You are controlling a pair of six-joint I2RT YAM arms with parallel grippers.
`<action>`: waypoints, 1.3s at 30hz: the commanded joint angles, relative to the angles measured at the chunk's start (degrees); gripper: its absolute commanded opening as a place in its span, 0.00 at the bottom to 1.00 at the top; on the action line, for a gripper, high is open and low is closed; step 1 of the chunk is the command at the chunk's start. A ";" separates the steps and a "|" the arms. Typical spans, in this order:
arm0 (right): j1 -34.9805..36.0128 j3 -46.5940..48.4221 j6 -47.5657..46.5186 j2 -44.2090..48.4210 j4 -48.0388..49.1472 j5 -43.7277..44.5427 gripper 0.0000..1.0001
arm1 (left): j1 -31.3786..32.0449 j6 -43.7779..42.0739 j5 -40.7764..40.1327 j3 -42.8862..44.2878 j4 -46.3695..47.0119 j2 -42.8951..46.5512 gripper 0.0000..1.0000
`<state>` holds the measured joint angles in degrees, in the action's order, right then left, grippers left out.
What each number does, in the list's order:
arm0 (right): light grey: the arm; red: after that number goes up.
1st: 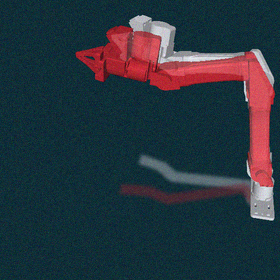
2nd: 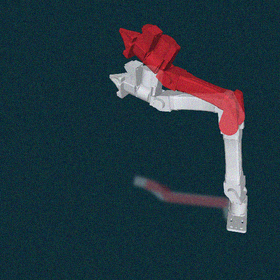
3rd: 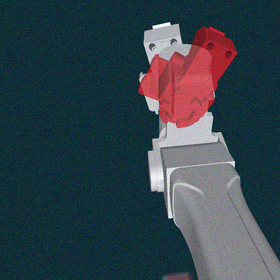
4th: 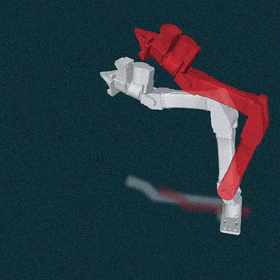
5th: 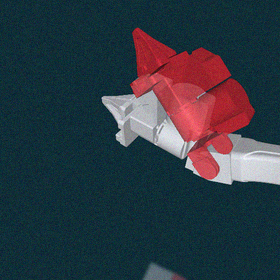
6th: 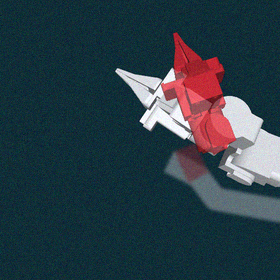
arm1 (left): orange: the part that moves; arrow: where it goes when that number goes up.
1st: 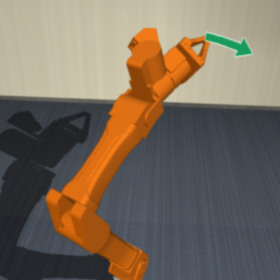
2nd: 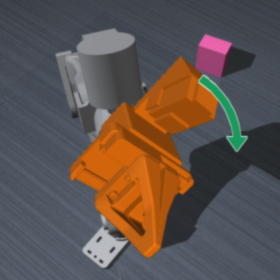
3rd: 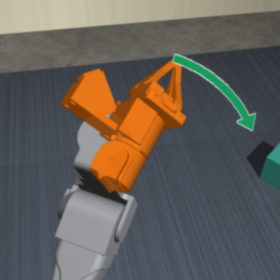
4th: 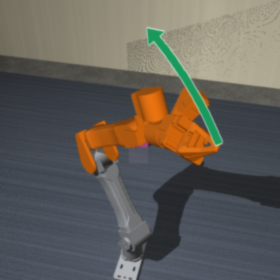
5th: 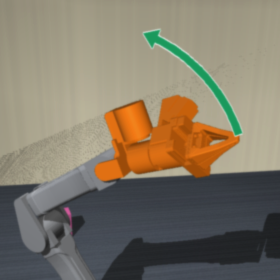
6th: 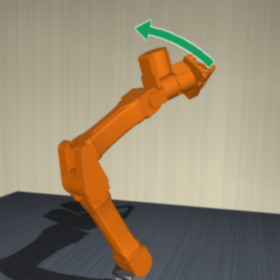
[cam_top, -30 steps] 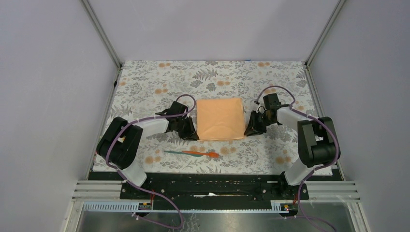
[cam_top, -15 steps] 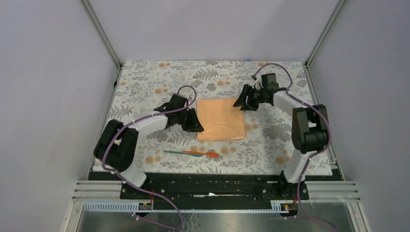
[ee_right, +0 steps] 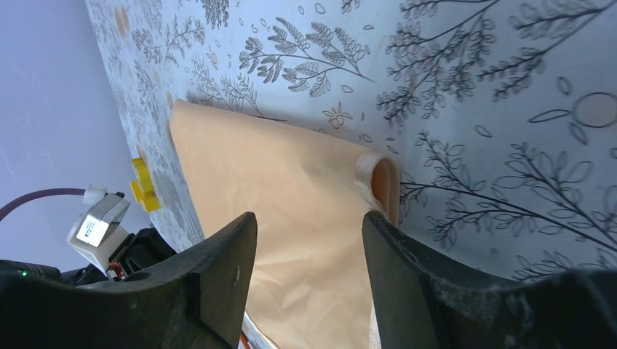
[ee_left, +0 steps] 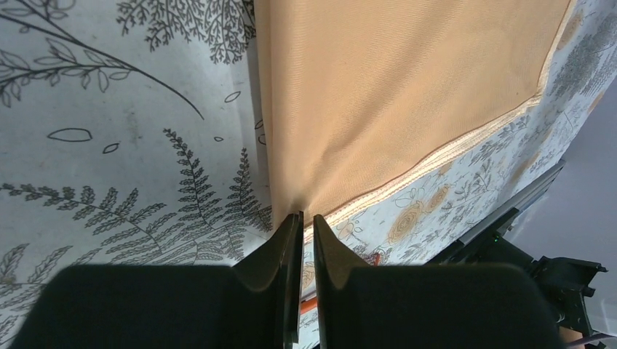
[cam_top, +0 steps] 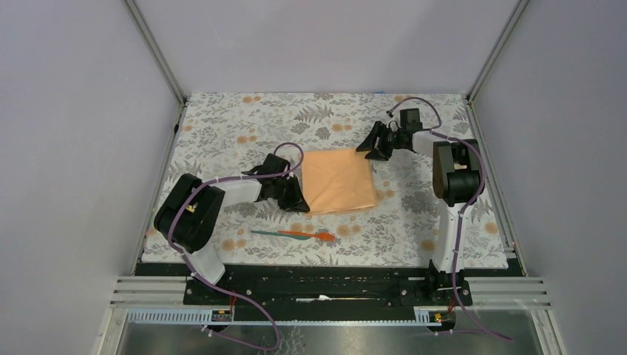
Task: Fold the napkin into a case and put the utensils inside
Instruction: Smooth out the square-folded napkin at the center of the board.
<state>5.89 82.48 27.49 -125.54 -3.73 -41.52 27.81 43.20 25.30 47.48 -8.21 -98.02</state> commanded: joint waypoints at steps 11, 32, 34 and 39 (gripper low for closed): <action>12.57 1.49 3.77 9.42 1.20 -3.85 0.68 | 0.13 0.23 3.07 2.17 -0.85 8.96 0.29; 23.65 7.93 18.04 -11.29 22.78 -5.97 0.77 | -0.24 0.03 -1.69 -5.91 5.86 0.41 0.13; 23.71 10.12 17.56 -12.58 21.99 -4.43 0.78 | -0.22 -0.21 -2.18 -6.02 5.34 0.29 0.13; 23.66 16.82 17.56 -17.04 20.47 -2.08 0.81 | -0.36 -0.49 -3.00 -6.63 4.76 -0.14 0.13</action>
<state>29.30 94.06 46.19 -138.69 17.34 -48.07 27.57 44.47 26.70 42.98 -1.30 -96.66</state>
